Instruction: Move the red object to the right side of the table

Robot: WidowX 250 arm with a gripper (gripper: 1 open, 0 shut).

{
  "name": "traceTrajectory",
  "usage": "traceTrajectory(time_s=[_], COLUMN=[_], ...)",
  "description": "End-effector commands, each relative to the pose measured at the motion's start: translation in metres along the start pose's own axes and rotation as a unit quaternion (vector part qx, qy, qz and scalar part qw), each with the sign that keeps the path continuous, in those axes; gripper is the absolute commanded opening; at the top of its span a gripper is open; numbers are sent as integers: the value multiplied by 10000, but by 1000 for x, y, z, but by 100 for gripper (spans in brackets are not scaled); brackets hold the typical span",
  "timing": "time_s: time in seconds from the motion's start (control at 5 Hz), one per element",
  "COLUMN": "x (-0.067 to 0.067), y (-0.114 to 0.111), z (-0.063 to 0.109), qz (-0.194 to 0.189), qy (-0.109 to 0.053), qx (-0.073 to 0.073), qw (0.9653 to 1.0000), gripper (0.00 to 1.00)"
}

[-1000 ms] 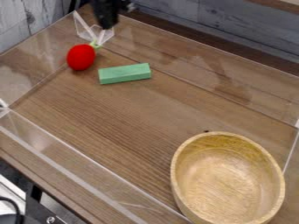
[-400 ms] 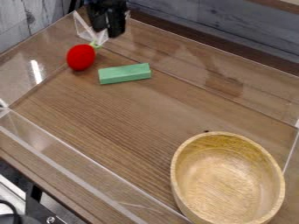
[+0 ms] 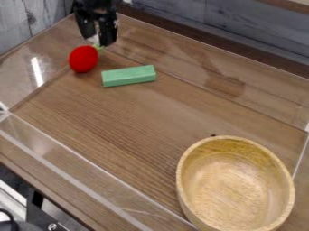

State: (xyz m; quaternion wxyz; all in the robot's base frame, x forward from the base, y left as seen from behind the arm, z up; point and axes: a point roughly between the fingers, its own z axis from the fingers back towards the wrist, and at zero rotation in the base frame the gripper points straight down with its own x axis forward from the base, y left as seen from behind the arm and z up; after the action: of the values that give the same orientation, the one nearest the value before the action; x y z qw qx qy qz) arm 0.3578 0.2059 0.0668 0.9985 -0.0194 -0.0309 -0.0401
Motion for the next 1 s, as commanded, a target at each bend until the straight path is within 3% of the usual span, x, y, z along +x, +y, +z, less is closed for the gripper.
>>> traceTrajectory(time_s=[0.0,0.6,0.8], x=[5,3,3], y=[10,6,5], z=[14,-17,-21], qz=[36,100,121], qy=[-183,67,92], qx=[280,313,307], qw=[9994,9994,9994], gripper=[100,100,0])
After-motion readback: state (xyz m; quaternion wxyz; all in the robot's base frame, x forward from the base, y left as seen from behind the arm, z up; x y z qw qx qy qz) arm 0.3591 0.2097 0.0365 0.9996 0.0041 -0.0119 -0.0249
